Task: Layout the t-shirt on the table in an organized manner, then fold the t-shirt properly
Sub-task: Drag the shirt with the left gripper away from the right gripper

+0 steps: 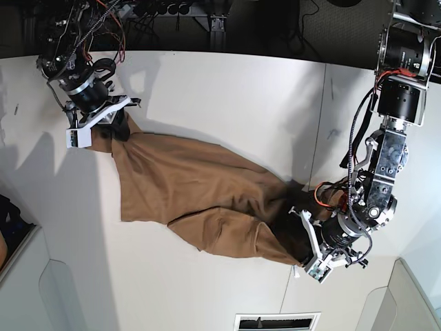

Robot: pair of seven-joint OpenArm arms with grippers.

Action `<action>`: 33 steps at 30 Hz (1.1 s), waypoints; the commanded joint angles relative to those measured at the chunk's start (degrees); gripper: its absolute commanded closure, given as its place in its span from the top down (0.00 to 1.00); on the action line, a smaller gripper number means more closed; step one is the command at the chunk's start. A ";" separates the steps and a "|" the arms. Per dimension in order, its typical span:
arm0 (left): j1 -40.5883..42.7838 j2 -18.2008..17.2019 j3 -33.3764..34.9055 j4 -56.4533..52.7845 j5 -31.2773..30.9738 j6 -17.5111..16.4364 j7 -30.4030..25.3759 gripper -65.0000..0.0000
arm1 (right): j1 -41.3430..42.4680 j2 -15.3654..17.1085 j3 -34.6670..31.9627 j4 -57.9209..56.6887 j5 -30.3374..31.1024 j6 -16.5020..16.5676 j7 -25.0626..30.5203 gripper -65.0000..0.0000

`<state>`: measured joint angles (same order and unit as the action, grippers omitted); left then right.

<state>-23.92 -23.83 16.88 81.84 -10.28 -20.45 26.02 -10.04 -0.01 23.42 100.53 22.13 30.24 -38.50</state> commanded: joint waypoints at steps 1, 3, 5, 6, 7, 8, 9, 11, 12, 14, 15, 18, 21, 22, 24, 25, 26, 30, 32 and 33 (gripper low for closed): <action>-2.71 -0.46 -0.42 0.46 -0.20 0.28 -1.88 0.00 | -0.20 0.33 0.31 1.33 1.81 0.20 0.59 0.00; -4.24 -0.46 -0.42 -1.27 -0.17 0.28 -3.28 0.00 | -1.25 0.33 0.31 1.57 3.98 1.11 0.04 0.00; -6.10 -0.44 -0.42 -4.59 -0.17 0.28 -4.26 0.00 | -2.51 0.33 0.31 2.23 6.29 1.29 -0.02 0.00; -7.08 -0.44 -0.42 -6.69 -0.22 0.28 -4.55 0.00 | -3.30 0.33 0.31 2.78 7.23 1.29 -0.07 0.00; -8.09 -0.35 -0.42 -9.09 -0.22 0.28 -4.72 0.00 | -4.02 0.31 0.31 3.34 7.98 1.29 -0.20 0.00; -9.25 0.02 -0.42 -11.85 -0.20 0.31 -5.11 0.00 | -4.68 0.31 0.31 3.78 8.81 1.31 -0.55 0.00; -10.54 0.33 -0.42 -14.84 -0.20 0.35 -5.27 0.00 | -5.11 0.31 0.31 4.07 9.40 1.33 -0.79 0.00; -13.33 1.01 -0.42 -21.03 -1.07 0.55 -5.42 0.00 | -5.64 0.31 0.31 4.11 10.32 1.57 -1.01 0.00; -14.62 1.42 -0.42 -23.80 -2.23 0.61 -5.42 0.00 | -5.81 0.28 0.31 4.11 10.51 1.68 -1.03 0.00; -16.96 2.05 -0.42 -28.81 -4.52 3.58 -5.42 0.00 | -5.92 0.28 0.31 4.11 10.47 1.70 -1.03 0.00; -17.97 2.12 -0.42 -31.01 -5.62 4.37 -5.42 0.00 | -5.90 0.28 0.31 4.11 10.47 1.68 -1.05 0.00; -20.00 2.05 -0.42 -35.63 -10.10 4.85 -4.81 0.31 | -5.88 0.28 0.28 4.11 10.47 1.68 -1.03 0.00; -21.51 1.92 -0.42 -37.27 -11.45 4.81 -0.85 0.49 | -5.90 0.28 0.31 4.11 10.45 1.68 -1.03 0.00; -21.86 1.92 -0.42 -37.27 -12.15 4.81 1.55 0.49 | -5.88 0.28 0.28 4.11 10.45 1.66 -1.03 0.00; -22.64 1.92 -0.42 -37.24 -13.79 4.74 6.36 0.49 | -5.88 0.22 0.28 4.09 10.45 1.60 -1.03 0.00; -22.77 1.88 -0.42 -37.18 -14.73 3.89 8.11 0.49 | -5.86 0.13 0.28 4.09 10.45 1.46 -1.03 0.00; -22.73 1.73 -0.42 -36.89 -15.63 2.40 9.53 0.49 | -5.86 0.09 0.28 4.11 10.47 1.46 -1.01 0.00; -20.76 0.61 -0.42 -33.88 -20.55 -5.40 15.96 0.49 | -5.84 0.02 0.31 4.13 10.97 1.49 -0.55 0.29; -17.90 -0.48 -0.42 -30.10 -23.89 -8.61 17.62 0.49 | -5.75 0.00 0.31 4.28 13.38 1.49 0.63 0.40; -16.06 -1.05 -0.42 -27.67 -25.09 -9.31 17.77 0.49 | -5.57 -0.02 0.31 4.48 14.80 1.51 1.20 0.41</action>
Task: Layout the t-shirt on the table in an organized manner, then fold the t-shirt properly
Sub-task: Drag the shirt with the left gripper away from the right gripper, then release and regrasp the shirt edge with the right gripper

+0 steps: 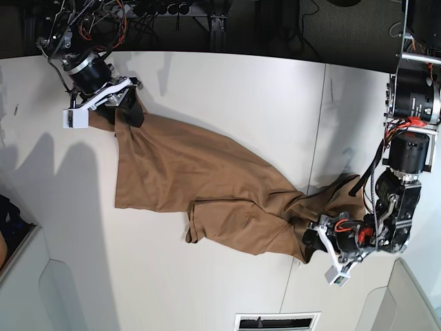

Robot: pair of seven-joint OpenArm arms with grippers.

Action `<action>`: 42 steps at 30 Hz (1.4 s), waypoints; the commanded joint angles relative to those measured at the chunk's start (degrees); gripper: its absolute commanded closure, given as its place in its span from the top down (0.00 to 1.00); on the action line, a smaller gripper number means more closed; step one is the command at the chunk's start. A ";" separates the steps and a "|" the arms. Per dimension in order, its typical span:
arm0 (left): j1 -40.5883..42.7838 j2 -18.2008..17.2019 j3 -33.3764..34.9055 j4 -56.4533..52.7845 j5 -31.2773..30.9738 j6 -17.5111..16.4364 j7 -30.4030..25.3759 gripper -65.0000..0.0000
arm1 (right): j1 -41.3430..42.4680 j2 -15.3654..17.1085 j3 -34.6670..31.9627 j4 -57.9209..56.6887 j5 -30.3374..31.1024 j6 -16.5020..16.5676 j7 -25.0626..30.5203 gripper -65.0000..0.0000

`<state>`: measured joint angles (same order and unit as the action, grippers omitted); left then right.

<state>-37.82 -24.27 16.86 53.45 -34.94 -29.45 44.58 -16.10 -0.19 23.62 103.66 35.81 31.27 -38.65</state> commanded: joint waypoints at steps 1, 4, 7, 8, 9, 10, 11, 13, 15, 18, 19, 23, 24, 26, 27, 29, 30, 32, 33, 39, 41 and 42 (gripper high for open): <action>-0.17 -1.22 -0.39 3.39 -0.70 -0.35 -0.81 0.49 | 0.66 0.13 0.11 1.70 2.19 0.50 1.86 0.41; 5.73 -2.51 -0.39 12.00 -0.59 0.50 -0.85 0.49 | 2.45 -0.02 0.09 3.21 2.10 0.50 2.21 0.41; 10.88 -3.13 -0.39 19.43 0.35 2.05 -1.05 0.49 | 5.46 0.00 0.09 3.91 0.81 0.50 2.21 0.41; 12.39 -3.21 -0.39 21.09 0.57 2.25 -1.36 0.49 | 6.58 0.00 0.09 3.89 0.04 0.48 2.21 0.41; 13.60 -3.21 -0.39 22.16 1.20 2.25 -1.92 0.49 | 7.65 0.00 0.02 3.87 -0.96 0.48 2.23 0.41; 14.64 -3.19 -0.39 22.60 2.23 2.25 -2.67 0.49 | 8.63 0.00 -0.02 3.82 -2.29 0.46 2.23 0.41; 15.52 -3.21 -0.39 22.60 3.45 2.25 -3.82 0.49 | 9.60 0.00 -0.07 3.72 -3.56 0.35 2.25 0.41; 17.11 -3.21 -0.39 22.18 7.63 4.44 -6.60 0.49 | 11.30 0.00 -0.07 2.84 -6.73 -0.90 2.69 0.41; 18.01 -3.21 -0.39 21.29 11.43 7.82 -9.27 0.49 | 13.31 0.02 -0.07 1.07 -9.75 -1.90 3.15 0.41; 17.97 -3.21 -0.39 19.54 13.84 8.48 -10.60 0.49 | 16.41 0.04 -0.13 -2.73 -11.63 -1.92 4.39 0.38; 17.99 -3.21 -0.39 19.37 14.19 8.48 -10.54 0.49 | 17.09 0.02 -0.13 -3.93 -11.63 -1.92 4.57 0.31; 17.99 -3.45 -0.39 18.34 15.74 11.28 -10.51 0.49 | 18.51 0.04 -0.13 -8.81 -12.11 -1.90 5.18 0.00; 17.99 -3.67 -0.39 18.21 16.63 12.46 -10.54 0.49 | 18.64 0.04 -0.13 -9.99 -13.05 -1.88 5.95 0.00; 17.99 -4.20 -0.39 17.99 18.01 13.05 -10.99 0.49 | 18.88 0.04 -0.13 -12.41 -15.37 -1.86 7.41 0.00; 17.99 -4.46 -0.39 17.86 18.53 13.03 -11.28 0.49 | 19.28 0.07 -0.13 -13.77 -16.37 -1.86 7.56 0.00; 18.01 -4.66 -0.39 17.70 20.61 12.96 -11.61 0.49 | 20.11 0.35 -0.13 -16.72 -17.51 -1.86 7.56 0.00; 18.05 -4.63 -0.39 17.70 21.42 12.98 -11.61 0.49 | 20.41 0.50 -0.11 -18.10 -17.77 -1.86 7.61 0.00; 18.18 -4.66 -0.39 17.70 23.10 12.98 -11.63 0.48 | 20.50 0.85 -0.13 -19.91 -17.81 -1.86 7.91 0.00; 18.21 -4.66 -0.39 17.68 24.06 12.98 -11.58 0.43 | 20.48 0.87 -0.11 -20.37 -17.84 -1.88 8.04 0.00; 18.21 -4.81 -0.39 17.68 26.01 12.68 -11.87 0.00 | 20.50 1.14 -0.13 -21.00 -17.81 -1.88 8.26 0.00; 18.21 -4.85 -0.39 17.68 26.01 12.07 -11.85 0.00 | 20.50 1.14 -0.13 -21.00 -17.81 -1.88 8.26 0.00; 18.16 -5.18 -0.39 17.68 26.03 12.17 -11.76 0.00 | 20.52 1.14 -0.11 -21.00 -17.81 -1.88 8.28 0.00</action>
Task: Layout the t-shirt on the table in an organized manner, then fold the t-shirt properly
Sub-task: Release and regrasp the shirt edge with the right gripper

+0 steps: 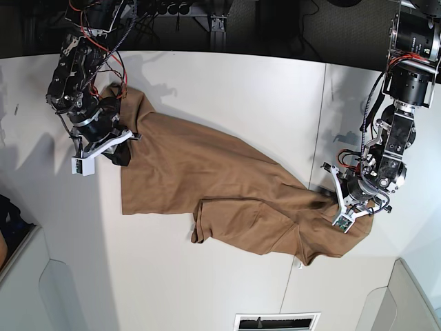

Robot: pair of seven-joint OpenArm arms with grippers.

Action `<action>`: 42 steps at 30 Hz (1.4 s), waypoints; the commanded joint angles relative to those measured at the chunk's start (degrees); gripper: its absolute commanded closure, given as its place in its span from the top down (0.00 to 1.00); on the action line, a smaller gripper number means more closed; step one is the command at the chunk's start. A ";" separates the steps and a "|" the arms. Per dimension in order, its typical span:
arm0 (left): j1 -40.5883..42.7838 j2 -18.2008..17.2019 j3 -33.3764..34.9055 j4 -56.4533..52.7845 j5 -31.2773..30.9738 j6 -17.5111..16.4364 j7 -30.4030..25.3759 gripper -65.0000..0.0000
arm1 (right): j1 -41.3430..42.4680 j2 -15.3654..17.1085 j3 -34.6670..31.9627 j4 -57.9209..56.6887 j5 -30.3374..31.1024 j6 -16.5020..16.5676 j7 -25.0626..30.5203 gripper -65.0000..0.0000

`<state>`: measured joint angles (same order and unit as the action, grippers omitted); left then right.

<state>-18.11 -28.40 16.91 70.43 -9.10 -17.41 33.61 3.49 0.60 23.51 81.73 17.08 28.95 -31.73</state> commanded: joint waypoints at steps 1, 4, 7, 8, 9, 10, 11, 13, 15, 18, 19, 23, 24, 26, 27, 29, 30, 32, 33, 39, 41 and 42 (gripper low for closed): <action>-1.57 -1.84 -0.44 0.79 0.15 0.24 -0.81 0.00 | 0.96 0.37 0.00 0.92 0.92 0.44 1.57 0.00; -1.55 -5.40 -0.44 2.64 -1.57 0.81 -0.35 0.00 | 0.96 0.76 0.00 0.92 0.90 0.44 2.47 0.00; -1.55 -10.12 -0.44 5.57 -6.25 0.70 0.92 0.00 | 0.96 2.23 0.00 0.90 0.87 0.42 2.80 0.00; -1.55 -11.74 -0.44 6.71 -8.22 0.70 1.53 0.00 | 0.96 2.86 0.00 0.92 0.90 0.42 2.89 0.00; -1.53 -13.20 -0.44 7.82 -10.36 0.66 2.34 0.00 | 1.03 3.48 0.00 0.92 0.90 0.42 2.89 0.00; -1.53 -14.47 -0.44 8.94 -12.74 -0.20 3.45 0.00 | 1.14 3.89 0.00 0.92 0.87 0.39 2.86 0.00; -1.53 -15.56 -0.44 10.08 -15.10 -2.03 4.46 0.00 | 1.29 4.31 0.00 0.92 0.92 0.39 2.82 0.00; -1.44 -17.18 -0.44 12.07 -19.76 -6.56 6.14 0.00 | 1.62 4.46 0.00 0.92 1.18 0.44 2.78 0.00; -1.36 -18.01 -0.44 13.84 -23.85 -10.12 6.97 0.00 | 1.77 4.46 0.00 0.94 4.31 1.42 2.14 0.00; -1.38 -18.12 -0.44 16.09 -25.86 -11.17 6.95 0.00 | 1.79 4.17 0.00 0.94 9.62 2.49 1.05 0.00; -1.38 -18.12 -0.44 16.59 -25.83 -11.17 6.95 0.00 | 1.84 3.93 -0.02 0.94 10.19 2.60 1.03 0.00; -1.20 -18.21 -0.44 16.63 -25.35 -11.17 8.04 0.00 | 2.45 2.60 -0.02 0.94 10.38 2.64 1.07 0.00; -1.14 -18.29 -0.44 16.59 -24.90 -11.17 8.76 0.00 | 2.73 2.36 -0.02 0.94 10.36 2.64 1.07 0.02; -0.57 -18.29 -0.44 16.55 -23.74 -11.17 9.11 0.00 | 3.41 2.05 -0.24 0.92 10.32 2.56 1.09 0.33; -0.24 -18.29 -0.44 16.44 -22.84 -11.15 9.07 0.00 | 3.72 2.08 -0.57 0.92 10.32 2.56 1.09 0.45; 0.52 -18.29 -0.44 16.33 -22.12 -11.13 9.07 0.00 | 4.61 2.08 -1.46 0.90 9.84 2.54 1.14 0.58; 0.98 -18.29 -0.44 16.24 -22.10 -11.10 9.07 0.00 | 5.20 2.08 -2.12 0.90 8.98 2.43 1.14 0.58; 1.95 -18.29 -0.44 16.17 -22.14 -11.13 9.07 0.00 | 6.36 2.08 -3.76 0.52 5.97 2.29 1.73 0.58; 2.43 -18.29 -0.44 16.17 -22.12 -11.13 9.05 0.00 | 6.95 2.08 -4.66 0.09 4.39 2.27 2.08 0.58; 3.85 -18.27 -0.44 16.17 -22.14 -11.10 9.03 0.00 | 10.73 2.05 -10.73 -5.01 0.17 -1.62 2.14 0.58; 3.87 -18.29 -0.44 16.17 -22.12 -11.13 9.07 0.00 | 11.08 2.05 -12.37 -6.56 -1.49 -3.82 2.16 0.58; 3.85 -18.29 -0.44 16.17 -22.12 -11.13 9.09 0.00 | 11.08 2.05 -12.92 -7.08 -2.34 -4.87 2.14 0.58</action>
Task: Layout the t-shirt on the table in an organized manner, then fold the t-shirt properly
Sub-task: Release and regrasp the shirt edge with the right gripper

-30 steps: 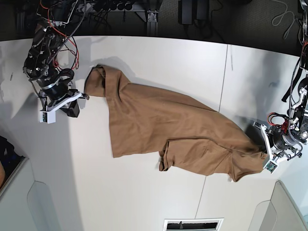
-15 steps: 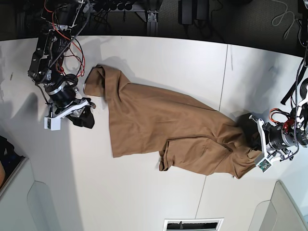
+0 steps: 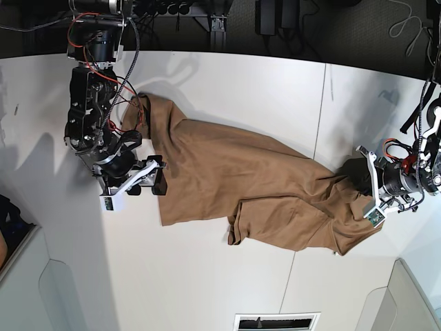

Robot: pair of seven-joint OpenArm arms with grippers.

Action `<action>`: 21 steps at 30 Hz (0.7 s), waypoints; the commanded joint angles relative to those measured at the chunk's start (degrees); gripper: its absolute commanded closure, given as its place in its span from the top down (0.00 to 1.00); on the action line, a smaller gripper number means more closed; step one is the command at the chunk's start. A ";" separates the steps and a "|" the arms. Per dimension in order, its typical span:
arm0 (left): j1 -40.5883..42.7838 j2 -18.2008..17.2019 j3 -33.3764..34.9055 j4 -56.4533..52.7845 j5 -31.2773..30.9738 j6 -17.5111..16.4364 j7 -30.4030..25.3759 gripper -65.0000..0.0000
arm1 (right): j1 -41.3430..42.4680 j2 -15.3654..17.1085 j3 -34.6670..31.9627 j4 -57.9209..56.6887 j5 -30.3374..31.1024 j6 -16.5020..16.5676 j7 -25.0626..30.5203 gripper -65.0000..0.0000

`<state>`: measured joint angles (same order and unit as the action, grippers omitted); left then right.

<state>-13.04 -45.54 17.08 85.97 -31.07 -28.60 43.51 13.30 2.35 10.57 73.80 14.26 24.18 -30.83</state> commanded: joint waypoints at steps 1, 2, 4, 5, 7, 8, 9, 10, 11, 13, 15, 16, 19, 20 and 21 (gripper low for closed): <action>-1.22 -1.16 -0.61 0.63 -0.15 0.07 -0.81 0.00 | 1.18 0.28 -0.28 0.39 -0.31 -1.31 1.25 0.58; -1.22 -1.16 -0.61 0.63 -0.15 0.07 -0.83 0.00 | 1.16 0.15 -0.35 -0.07 -0.59 -2.49 1.25 0.58; -1.22 -1.14 -0.61 0.63 -0.17 0.07 -0.83 0.00 | 1.18 -0.44 -0.35 -0.92 -0.55 -3.43 1.25 0.58; -1.22 -1.16 -0.61 0.63 -0.17 0.07 -0.83 0.00 | 1.18 -0.92 -0.39 -1.16 -0.55 -3.39 1.25 0.58; -1.22 -1.14 -0.61 0.63 -0.17 0.07 -0.85 0.00 | 1.16 -2.29 -0.44 -1.51 -0.59 -2.97 1.22 0.58; -1.22 -1.14 -0.61 0.63 -0.17 0.07 -0.83 0.00 | 1.16 -2.97 -0.46 -1.75 -0.59 -2.95 1.22 0.58; -1.22 -1.14 -0.61 0.63 -0.17 0.07 -0.83 0.00 | 1.16 -3.72 -0.46 -1.95 -0.59 -2.95 1.25 0.58; -1.20 -1.14 -0.61 0.63 -0.17 0.07 -0.83 0.00 | 1.16 -4.37 -0.46 -1.99 -0.59 -2.95 1.25 0.58; -1.22 -1.14 -0.61 0.63 -0.17 0.07 -0.83 0.00 | 1.16 -4.98 -0.46 -1.99 -0.68 -2.95 1.25 0.58; -1.22 -1.16 -0.61 0.63 -0.17 0.07 -0.85 0.00 | 1.20 -5.95 -0.46 -1.99 -1.75 -2.97 1.25 0.58; -1.22 -1.16 -0.61 0.63 -0.17 0.07 -0.83 0.00 | 1.27 -6.47 -0.48 -1.99 -2.12 -2.97 1.27 0.52; -1.22 -1.14 -0.61 0.63 -0.17 0.04 -0.83 0.00 | 1.27 -6.54 -0.46 -1.99 -2.12 -2.99 1.27 0.44; -1.22 -1.16 -0.61 0.63 -0.17 0.07 -0.83 0.00 | 1.29 -6.51 -0.46 -1.99 -2.12 -2.99 1.44 0.14; -1.22 -1.16 -0.61 0.63 -0.17 0.07 -0.83 0.00 | 1.29 -6.51 -0.46 -1.97 -2.10 -2.97 2.19 0.04; -1.22 -1.14 -0.61 0.63 -0.17 0.07 -0.87 0.00 | 1.29 -6.51 -0.46 -1.90 -2.10 -2.93 3.13 0.00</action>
<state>-13.04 -45.54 17.08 85.97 -31.09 -28.62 43.48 13.30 -4.10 10.20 71.11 11.51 20.95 -29.30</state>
